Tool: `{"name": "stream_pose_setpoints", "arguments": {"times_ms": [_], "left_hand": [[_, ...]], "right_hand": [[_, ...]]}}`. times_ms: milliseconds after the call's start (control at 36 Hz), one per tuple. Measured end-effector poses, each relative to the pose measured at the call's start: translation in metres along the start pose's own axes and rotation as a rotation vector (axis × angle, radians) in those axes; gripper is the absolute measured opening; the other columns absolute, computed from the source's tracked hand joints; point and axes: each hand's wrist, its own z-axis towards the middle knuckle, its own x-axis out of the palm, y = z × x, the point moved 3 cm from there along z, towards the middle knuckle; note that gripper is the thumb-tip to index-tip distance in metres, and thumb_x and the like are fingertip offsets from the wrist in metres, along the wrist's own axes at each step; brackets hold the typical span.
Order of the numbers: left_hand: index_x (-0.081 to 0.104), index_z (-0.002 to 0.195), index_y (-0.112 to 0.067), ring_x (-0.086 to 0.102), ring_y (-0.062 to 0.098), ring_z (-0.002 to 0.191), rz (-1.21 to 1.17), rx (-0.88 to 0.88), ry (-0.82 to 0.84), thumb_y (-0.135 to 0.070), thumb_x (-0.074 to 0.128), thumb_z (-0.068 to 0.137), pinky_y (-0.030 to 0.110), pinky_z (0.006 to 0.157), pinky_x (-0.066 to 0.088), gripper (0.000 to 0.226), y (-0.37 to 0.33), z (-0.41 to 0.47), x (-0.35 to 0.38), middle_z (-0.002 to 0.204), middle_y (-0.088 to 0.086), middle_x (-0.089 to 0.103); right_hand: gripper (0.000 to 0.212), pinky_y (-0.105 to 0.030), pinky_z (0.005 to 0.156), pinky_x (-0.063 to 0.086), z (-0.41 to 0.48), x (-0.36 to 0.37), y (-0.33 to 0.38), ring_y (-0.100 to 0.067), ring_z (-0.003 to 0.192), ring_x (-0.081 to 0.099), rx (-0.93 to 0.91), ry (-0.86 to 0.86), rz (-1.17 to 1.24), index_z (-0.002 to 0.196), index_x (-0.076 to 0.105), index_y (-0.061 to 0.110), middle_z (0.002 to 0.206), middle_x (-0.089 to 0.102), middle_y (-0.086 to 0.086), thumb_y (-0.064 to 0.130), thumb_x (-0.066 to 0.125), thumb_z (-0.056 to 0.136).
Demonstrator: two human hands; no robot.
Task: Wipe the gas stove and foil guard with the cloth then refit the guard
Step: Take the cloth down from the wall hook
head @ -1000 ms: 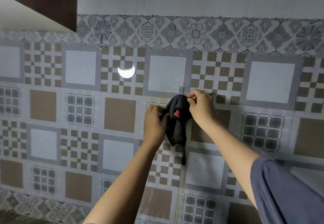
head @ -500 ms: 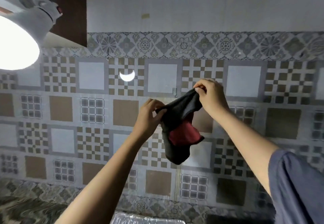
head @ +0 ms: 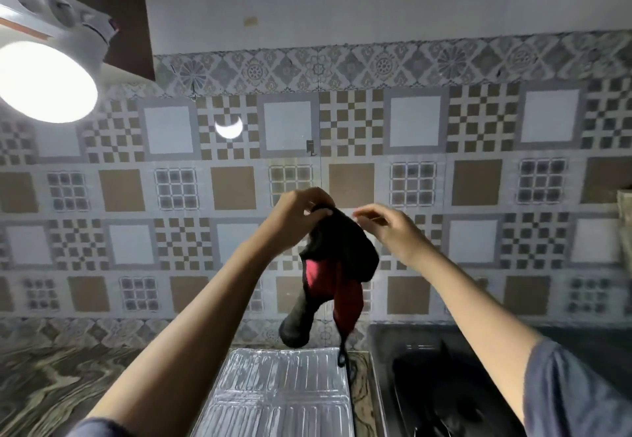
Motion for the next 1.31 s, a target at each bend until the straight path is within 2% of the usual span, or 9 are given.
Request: {"name": "stream_pose_setpoints", "arguments": {"times_ms": [167, 250, 389, 528, 667, 806, 972, 1194, 1306], "left_hand": [[0.068, 0.094, -0.006, 0.063, 0.013, 0.081, -0.047, -0.017, -0.051, -0.007, 0.061, 0.085, 0.003, 0.071, 0.046, 0.012, -0.02, -0.013, 0.001, 0.089, 0.004, 0.07], [0.069, 0.092, -0.007, 0.065, 0.018, 0.081, -0.077, -0.041, -0.05, -0.006, 0.063, 0.083, 0.013, 0.074, 0.05, 0.011, -0.019, -0.017, -0.002, 0.086, 0.004, 0.07], [0.07, 0.096, -0.007, 0.066, 0.021, 0.084, -0.127, -0.07, -0.023, -0.01, 0.065, 0.083, 0.028, 0.079, 0.054, 0.014, -0.019, -0.03, -0.005, 0.09, 0.009, 0.071], [0.07, 0.095, -0.007, 0.065, 0.02, 0.081, -0.153, -0.079, -0.01, -0.009, 0.065, 0.083, 0.031, 0.076, 0.055, 0.014, -0.023, -0.035, 0.001, 0.088, 0.007, 0.07], [0.071, 0.093, -0.005, 0.063, 0.015, 0.08, -0.208, -0.07, -0.029, -0.005, 0.065, 0.081, 0.023, 0.078, 0.053, 0.013, -0.044, -0.029, 0.008, 0.087, 0.004, 0.069], [0.071, 0.094, -0.007, 0.064, 0.015, 0.083, -0.249, -0.065, -0.027, -0.005, 0.064, 0.082, 0.023, 0.079, 0.055, 0.014, -0.067, -0.016, 0.017, 0.087, 0.002, 0.068], [0.07, 0.095, -0.008, 0.062, 0.0, 0.079, -0.255, -0.09, -0.077, -0.004, 0.065, 0.081, 0.011, 0.076, 0.052, 0.015, -0.078, -0.005, 0.029, 0.087, -0.002, 0.067], [0.069, 0.091, -0.012, 0.064, -0.003, 0.071, -0.308, -0.245, -0.191, -0.004, 0.066, 0.081, 0.01, 0.067, 0.051, 0.014, -0.062, -0.025, 0.082, 0.079, -0.004, 0.068], [0.068, 0.093, -0.014, 0.062, -0.006, 0.068, -0.324, -0.308, -0.228, -0.004, 0.066, 0.081, 0.012, 0.068, 0.053, 0.016, -0.059, -0.035, 0.116, 0.079, -0.008, 0.067]], "right_hand": [[0.029, -0.03, 0.089, 0.051, -0.022, 0.014, 0.01, -0.015, 0.1, 0.064, -0.044, 0.079, -0.012, 0.113, 0.063, 0.012, 0.107, 0.068, -0.003, 0.025, 0.061, 0.087], [0.015, -0.03, 0.081, 0.052, -0.024, 0.01, 0.017, -0.013, 0.088, 0.065, -0.077, -0.016, -0.04, 0.098, 0.068, 0.011, 0.092, 0.069, -0.001, 0.013, 0.063, 0.085], [0.012, -0.013, 0.065, 0.044, -0.031, 0.0, 0.029, -0.011, 0.08, 0.06, -0.073, -0.153, -0.092, 0.096, 0.069, 0.012, 0.085, 0.065, 0.004, 0.013, 0.062, 0.086], [0.016, -0.027, 0.083, 0.05, -0.041, -0.002, 0.03, -0.016, 0.095, 0.062, -0.046, -0.077, -0.107, 0.101, 0.066, 0.016, 0.099, 0.067, 0.0, 0.018, 0.062, 0.086], [0.04, -0.035, 0.094, 0.05, -0.063, 0.006, 0.017, -0.016, 0.109, 0.059, 0.063, 0.118, 0.049, 0.122, 0.055, 0.021, 0.118, 0.061, 0.002, 0.038, 0.06, 0.085], [0.032, -0.014, 0.082, 0.049, -0.078, 0.005, 0.009, 0.0, 0.098, 0.061, 0.09, 0.158, 0.218, 0.117, 0.054, 0.026, 0.108, 0.065, 0.011, 0.037, 0.057, 0.087], [0.032, -0.019, 0.082, 0.05, -0.077, -0.017, -0.007, -0.008, 0.096, 0.064, 0.068, 0.067, 0.299, 0.118, 0.056, 0.018, 0.107, 0.067, 0.0, 0.027, 0.06, 0.087], [0.029, -0.004, 0.077, 0.043, -0.076, -0.056, -0.05, 0.015, 0.088, 0.055, -0.121, 0.014, 0.065, 0.118, 0.058, 0.015, 0.099, 0.061, 0.015, 0.016, 0.058, 0.089], [0.036, -0.01, 0.088, 0.042, -0.072, -0.069, -0.077, -0.003, 0.102, 0.059, -0.164, 0.051, -0.065, 0.123, 0.058, 0.018, 0.114, 0.064, 0.004, 0.012, 0.059, 0.088]]}}
